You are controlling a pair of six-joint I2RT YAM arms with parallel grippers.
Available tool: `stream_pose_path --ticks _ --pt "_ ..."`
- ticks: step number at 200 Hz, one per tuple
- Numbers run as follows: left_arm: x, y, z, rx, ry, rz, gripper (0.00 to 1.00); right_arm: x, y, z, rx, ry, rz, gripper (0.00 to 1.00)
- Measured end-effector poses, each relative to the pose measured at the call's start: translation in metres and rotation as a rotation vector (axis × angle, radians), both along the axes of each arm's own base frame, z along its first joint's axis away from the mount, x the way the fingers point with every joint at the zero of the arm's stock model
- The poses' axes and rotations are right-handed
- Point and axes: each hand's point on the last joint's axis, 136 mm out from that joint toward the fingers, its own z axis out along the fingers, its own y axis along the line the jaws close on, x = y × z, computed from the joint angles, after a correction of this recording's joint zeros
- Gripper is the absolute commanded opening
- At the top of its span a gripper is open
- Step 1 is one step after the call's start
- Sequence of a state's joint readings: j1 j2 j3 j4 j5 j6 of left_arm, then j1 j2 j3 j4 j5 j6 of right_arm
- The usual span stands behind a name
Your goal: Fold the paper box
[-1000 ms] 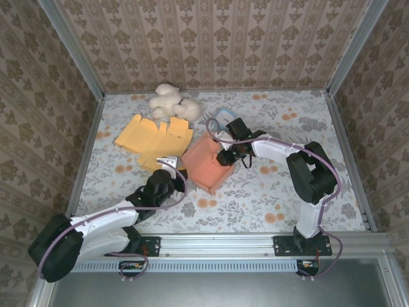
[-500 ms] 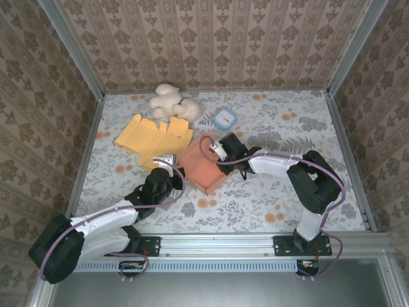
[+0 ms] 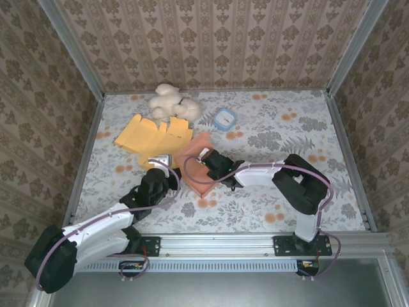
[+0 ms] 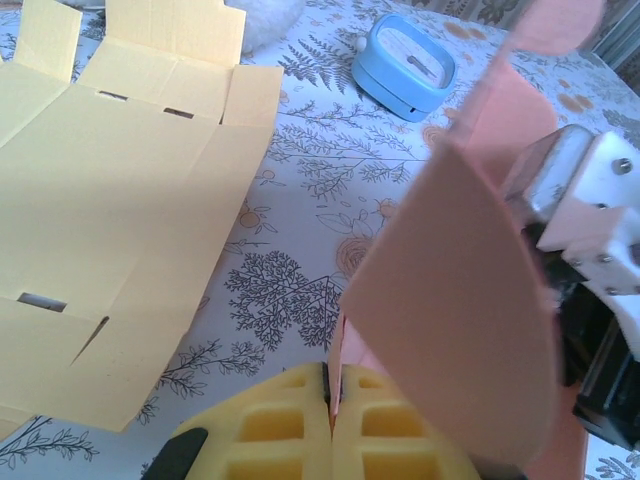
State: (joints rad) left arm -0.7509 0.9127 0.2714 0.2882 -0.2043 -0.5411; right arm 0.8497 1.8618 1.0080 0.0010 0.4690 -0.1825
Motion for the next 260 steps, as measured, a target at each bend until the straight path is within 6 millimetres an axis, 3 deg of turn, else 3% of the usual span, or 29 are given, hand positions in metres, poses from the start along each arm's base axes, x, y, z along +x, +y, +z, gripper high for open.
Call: stream_pose_path --ticks 69,109,209,260 --pt "-0.015 -0.019 0.001 0.076 -0.075 -0.116 0.0 -0.012 -0.007 -0.002 -0.03 0.056 0.018 0.42" --pt "-0.023 -0.029 -0.003 0.153 -0.118 -0.168 0.0 -0.022 -0.005 0.016 0.072 0.109 0.017 0.52" --pt "-0.031 -0.05 0.012 0.23 -0.29 -0.284 0.0 -0.052 -0.027 0.06 0.517 0.286 -0.043 0.63" --pt "-0.036 -0.065 0.009 0.301 -0.379 -0.375 0.0 -0.067 -0.032 0.059 0.643 0.366 -0.059 0.57"
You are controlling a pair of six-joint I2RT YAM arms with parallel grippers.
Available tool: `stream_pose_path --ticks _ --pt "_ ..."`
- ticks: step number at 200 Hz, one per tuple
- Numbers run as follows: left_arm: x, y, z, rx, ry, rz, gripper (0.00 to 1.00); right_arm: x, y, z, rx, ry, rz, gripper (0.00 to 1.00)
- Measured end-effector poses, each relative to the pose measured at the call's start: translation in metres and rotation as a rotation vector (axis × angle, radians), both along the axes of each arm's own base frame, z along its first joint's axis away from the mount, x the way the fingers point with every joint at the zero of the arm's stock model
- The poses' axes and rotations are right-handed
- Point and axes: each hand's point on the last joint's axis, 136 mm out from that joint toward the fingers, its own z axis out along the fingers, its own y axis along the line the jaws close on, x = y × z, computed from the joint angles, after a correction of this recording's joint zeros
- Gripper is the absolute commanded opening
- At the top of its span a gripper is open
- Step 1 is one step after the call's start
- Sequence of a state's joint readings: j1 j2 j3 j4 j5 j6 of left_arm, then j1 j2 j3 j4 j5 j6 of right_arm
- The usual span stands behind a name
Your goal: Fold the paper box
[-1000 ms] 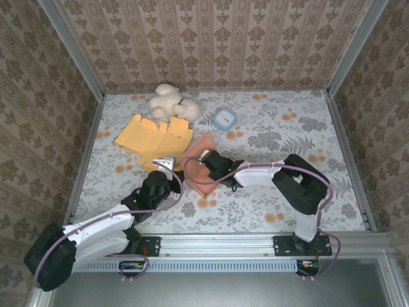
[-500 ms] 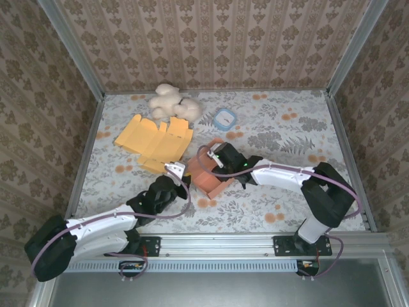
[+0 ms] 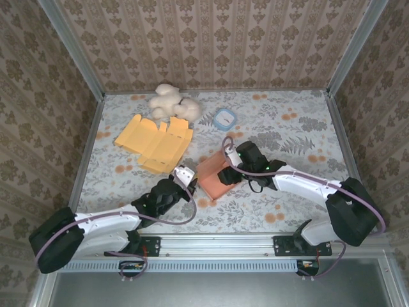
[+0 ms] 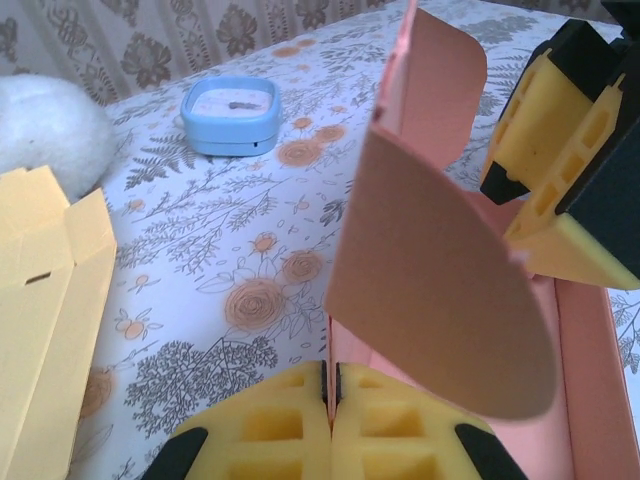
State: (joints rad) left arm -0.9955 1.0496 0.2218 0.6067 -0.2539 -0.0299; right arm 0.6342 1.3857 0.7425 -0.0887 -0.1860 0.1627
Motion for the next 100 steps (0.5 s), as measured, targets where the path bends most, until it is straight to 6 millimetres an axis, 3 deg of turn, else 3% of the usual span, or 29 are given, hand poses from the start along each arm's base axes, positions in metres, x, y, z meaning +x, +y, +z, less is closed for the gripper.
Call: stream_pose_path --ticks 31,49,74,100 --pt "0.0 -0.003 0.002 0.035 -0.058 -0.05 0.0 0.004 -0.034 -0.001 0.066 0.026 -0.101 0.5" --pt "0.01 0.005 0.002 0.024 -0.048 -0.054 0.0 0.004 -0.051 0.005 0.122 0.031 -0.156 0.47" --pt "0.027 0.02 0.002 -0.005 -0.025 -0.046 0.0 0.002 -0.055 0.012 0.194 0.035 -0.186 0.41" --pt "0.025 0.014 -0.006 -0.018 0.013 -0.118 0.0 -0.001 -0.059 -0.001 0.257 0.087 -0.225 0.39"
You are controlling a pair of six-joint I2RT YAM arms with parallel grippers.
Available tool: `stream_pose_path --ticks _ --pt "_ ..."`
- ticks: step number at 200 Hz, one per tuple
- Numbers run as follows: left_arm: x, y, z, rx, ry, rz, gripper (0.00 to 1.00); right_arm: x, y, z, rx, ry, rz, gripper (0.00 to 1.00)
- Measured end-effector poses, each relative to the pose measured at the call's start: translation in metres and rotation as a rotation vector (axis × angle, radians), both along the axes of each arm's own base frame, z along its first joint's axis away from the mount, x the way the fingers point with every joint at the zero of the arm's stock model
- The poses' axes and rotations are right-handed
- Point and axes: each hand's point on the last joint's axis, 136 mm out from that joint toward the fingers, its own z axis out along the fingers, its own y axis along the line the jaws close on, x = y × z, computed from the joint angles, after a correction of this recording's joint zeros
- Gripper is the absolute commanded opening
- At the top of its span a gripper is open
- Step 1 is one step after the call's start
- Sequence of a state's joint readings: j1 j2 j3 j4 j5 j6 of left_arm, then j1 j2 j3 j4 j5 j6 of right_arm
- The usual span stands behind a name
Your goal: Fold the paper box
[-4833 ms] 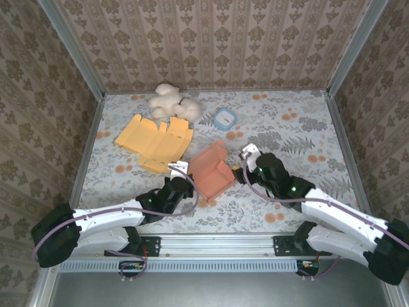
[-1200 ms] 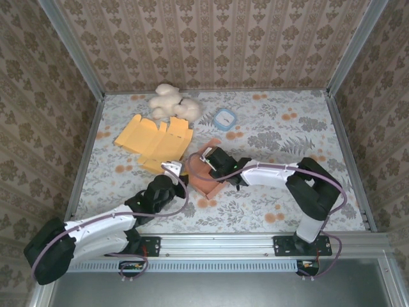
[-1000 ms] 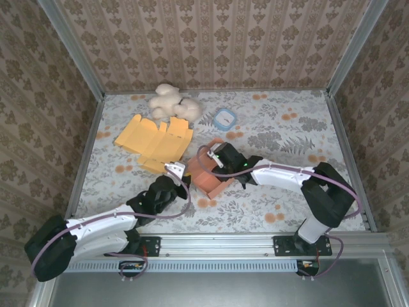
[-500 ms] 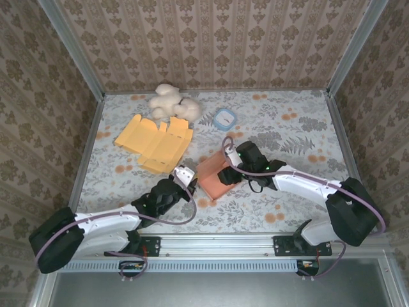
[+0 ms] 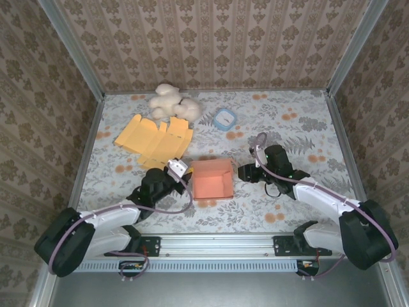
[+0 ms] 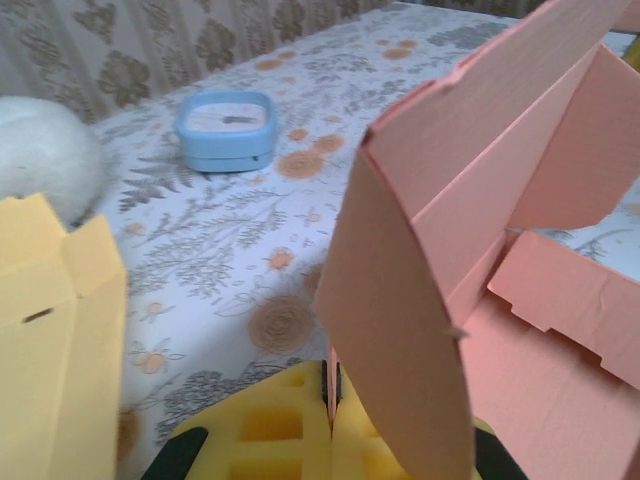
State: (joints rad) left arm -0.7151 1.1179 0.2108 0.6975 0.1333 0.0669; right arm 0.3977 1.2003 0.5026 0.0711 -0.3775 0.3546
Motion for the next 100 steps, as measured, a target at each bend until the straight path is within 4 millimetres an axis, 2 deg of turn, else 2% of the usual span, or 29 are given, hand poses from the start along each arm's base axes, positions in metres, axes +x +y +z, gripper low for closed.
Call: stream_pose_path --ticks 49,79,100 --pt "-0.002 -0.012 -0.005 -0.027 0.019 -0.065 0.0 -0.017 -0.002 -0.043 0.088 0.131 -0.051 0.38" --pt "-0.003 -0.013 -0.003 -0.036 0.019 -0.073 0.0 -0.02 0.004 -0.043 0.158 0.142 -0.057 0.37" --pt "-0.003 -0.013 -0.002 -0.042 0.02 -0.069 0.0 -0.023 0.01 -0.04 0.192 0.133 -0.05 0.44"
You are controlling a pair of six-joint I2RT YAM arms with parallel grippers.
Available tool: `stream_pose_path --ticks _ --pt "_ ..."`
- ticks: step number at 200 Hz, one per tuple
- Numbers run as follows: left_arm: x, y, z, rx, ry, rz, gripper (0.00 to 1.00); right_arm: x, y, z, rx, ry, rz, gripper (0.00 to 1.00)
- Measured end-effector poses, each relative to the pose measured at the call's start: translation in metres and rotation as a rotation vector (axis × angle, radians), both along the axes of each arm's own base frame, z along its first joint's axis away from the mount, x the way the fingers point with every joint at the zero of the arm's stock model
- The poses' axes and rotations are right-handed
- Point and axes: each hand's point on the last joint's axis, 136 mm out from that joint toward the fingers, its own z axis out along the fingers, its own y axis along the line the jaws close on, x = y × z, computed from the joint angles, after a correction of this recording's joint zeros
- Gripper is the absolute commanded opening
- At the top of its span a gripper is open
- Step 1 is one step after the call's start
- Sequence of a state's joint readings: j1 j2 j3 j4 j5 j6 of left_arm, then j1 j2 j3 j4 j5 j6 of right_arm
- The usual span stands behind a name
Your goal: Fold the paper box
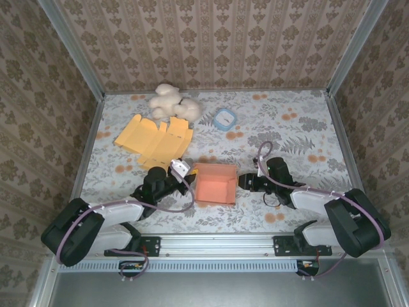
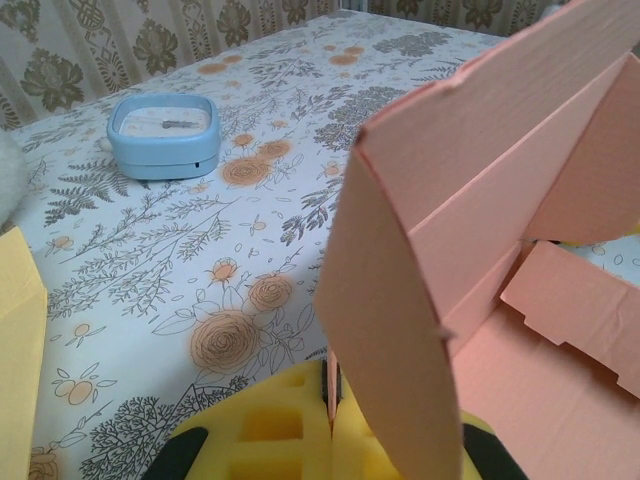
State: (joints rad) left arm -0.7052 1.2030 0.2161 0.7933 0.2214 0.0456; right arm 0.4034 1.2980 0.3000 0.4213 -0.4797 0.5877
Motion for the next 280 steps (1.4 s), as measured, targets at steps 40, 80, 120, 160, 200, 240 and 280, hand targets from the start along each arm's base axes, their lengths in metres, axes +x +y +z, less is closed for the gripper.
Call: stream_pose_path --ticks 40,80,120,160,200,240,280 --pt "0.001 0.005 0.007 -0.018 -0.016 0.027 0.0 -0.015 0.007 -0.005 0.022 0.018 0.013 0.43" --pt "0.005 0.012 0.015 -0.035 -0.036 0.075 0.0 -0.025 0.008 -0.003 0.029 0.007 0.008 0.42" --pt "0.008 0.017 0.016 -0.038 -0.039 0.11 0.0 -0.032 0.012 0.02 0.066 -0.074 0.022 0.4" --pt "0.009 0.018 0.016 -0.045 -0.03 0.122 0.0 -0.034 0.01 0.041 0.086 -0.138 0.014 0.34" --pt "0.01 0.018 0.016 -0.049 -0.024 0.126 0.0 -0.037 0.011 0.031 0.059 -0.111 0.021 0.32" --pt "0.009 0.018 0.016 -0.05 -0.024 0.125 0.0 -0.043 0.018 0.014 0.031 -0.069 0.051 0.3" --pt "0.009 0.017 0.015 -0.049 -0.023 0.125 0.0 -0.043 0.022 0.006 0.018 -0.058 0.064 0.26"
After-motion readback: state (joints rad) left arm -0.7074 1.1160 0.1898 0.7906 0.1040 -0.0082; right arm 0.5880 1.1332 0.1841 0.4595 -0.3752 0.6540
